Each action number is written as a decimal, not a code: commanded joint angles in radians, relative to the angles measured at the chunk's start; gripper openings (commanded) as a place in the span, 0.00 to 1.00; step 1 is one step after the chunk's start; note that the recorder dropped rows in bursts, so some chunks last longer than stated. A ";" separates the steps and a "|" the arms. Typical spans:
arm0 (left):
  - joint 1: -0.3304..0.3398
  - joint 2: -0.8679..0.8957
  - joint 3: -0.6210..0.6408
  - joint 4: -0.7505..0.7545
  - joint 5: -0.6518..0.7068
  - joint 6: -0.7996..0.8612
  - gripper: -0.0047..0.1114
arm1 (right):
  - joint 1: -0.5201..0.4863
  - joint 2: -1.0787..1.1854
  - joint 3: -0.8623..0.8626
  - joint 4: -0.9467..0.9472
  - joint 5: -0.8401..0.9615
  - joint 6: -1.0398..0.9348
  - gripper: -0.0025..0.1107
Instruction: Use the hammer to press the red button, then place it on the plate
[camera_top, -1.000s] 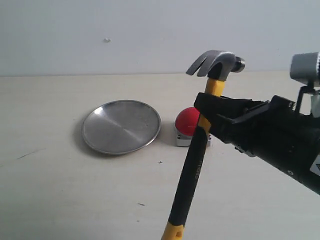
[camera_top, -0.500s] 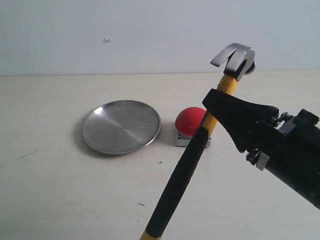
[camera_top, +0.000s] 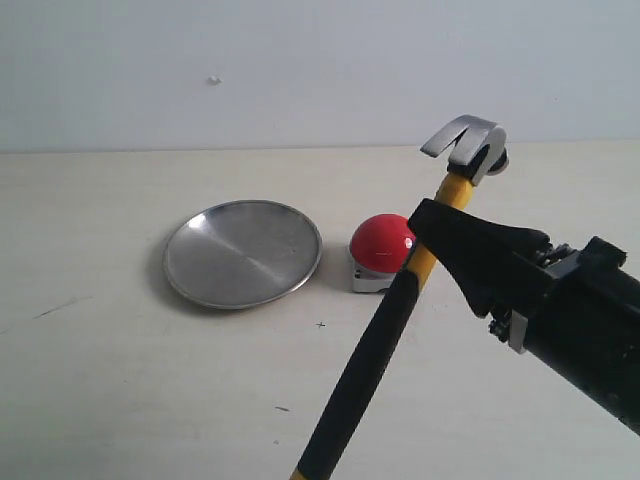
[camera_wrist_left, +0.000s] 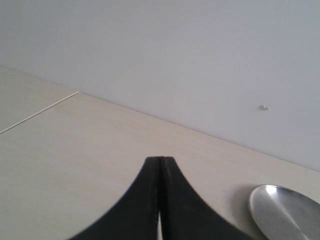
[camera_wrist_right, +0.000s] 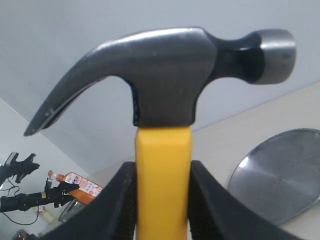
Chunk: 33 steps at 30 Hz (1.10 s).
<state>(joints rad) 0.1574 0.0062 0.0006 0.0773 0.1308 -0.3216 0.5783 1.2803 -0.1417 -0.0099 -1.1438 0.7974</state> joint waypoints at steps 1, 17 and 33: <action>-0.008 -0.006 -0.001 -0.007 -0.003 0.000 0.04 | -0.005 -0.001 -0.002 0.042 -0.077 0.014 0.02; -0.008 -0.006 -0.001 -0.012 -0.174 -0.134 0.04 | -0.005 -0.001 -0.002 0.099 -0.077 -0.015 0.02; -0.008 -0.006 -0.001 -0.011 -0.190 -0.295 0.04 | -0.005 0.104 -0.057 0.212 -0.077 -0.002 0.02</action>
<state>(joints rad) 0.1574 0.0062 0.0006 0.0710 -0.0525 -0.6089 0.5783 1.3643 -0.1607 0.1695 -1.1477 0.7886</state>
